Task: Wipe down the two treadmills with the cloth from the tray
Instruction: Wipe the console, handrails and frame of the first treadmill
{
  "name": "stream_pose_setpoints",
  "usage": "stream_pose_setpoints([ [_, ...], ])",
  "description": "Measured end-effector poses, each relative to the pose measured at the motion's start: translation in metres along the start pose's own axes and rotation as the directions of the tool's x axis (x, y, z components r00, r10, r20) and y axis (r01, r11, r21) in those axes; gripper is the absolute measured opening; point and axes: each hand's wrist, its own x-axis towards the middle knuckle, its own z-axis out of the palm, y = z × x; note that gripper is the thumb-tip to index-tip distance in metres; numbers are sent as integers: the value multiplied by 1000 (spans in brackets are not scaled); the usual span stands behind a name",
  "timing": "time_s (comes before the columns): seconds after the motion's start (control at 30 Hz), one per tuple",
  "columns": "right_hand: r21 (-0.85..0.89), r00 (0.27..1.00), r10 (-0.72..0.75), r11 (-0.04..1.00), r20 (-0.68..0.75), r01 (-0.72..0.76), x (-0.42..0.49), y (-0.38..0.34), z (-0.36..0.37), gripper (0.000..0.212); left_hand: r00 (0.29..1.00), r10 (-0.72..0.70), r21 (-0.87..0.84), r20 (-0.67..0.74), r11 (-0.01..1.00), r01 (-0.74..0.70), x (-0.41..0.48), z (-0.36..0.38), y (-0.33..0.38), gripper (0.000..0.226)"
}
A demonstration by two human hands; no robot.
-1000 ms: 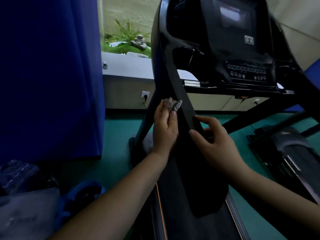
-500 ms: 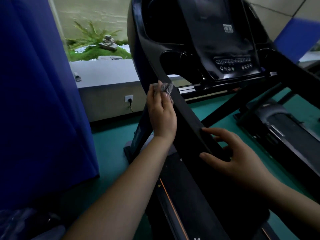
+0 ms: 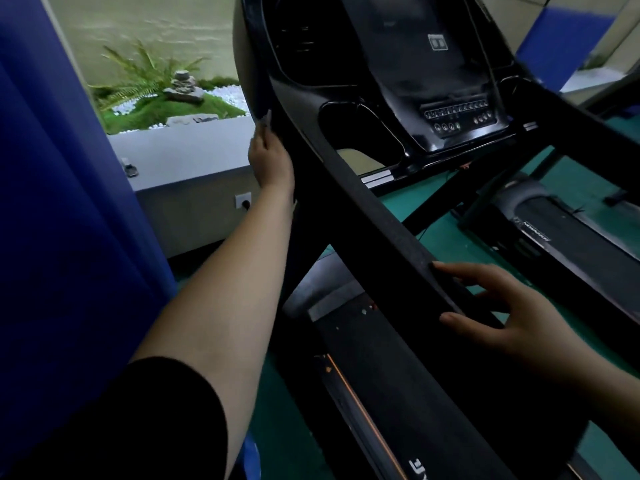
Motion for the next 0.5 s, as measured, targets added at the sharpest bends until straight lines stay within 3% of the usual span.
stream_pose_setpoints([
  [0.07,-14,1000,-4,1000,-1,4,0,1,0,73,997,-74,-13,-1,997,74,-20,-1,-8,41],
  [0.2,11,1000,2,1000,3,-2,1,0,1,53,1000,6,-73,-4,997,-6,-86,2,-22,37],
  [0.5,-63,999,-29,998,-27,27,1,0,2,52,990,-133,-152,49,979,139,-215,5,-34,44],
])
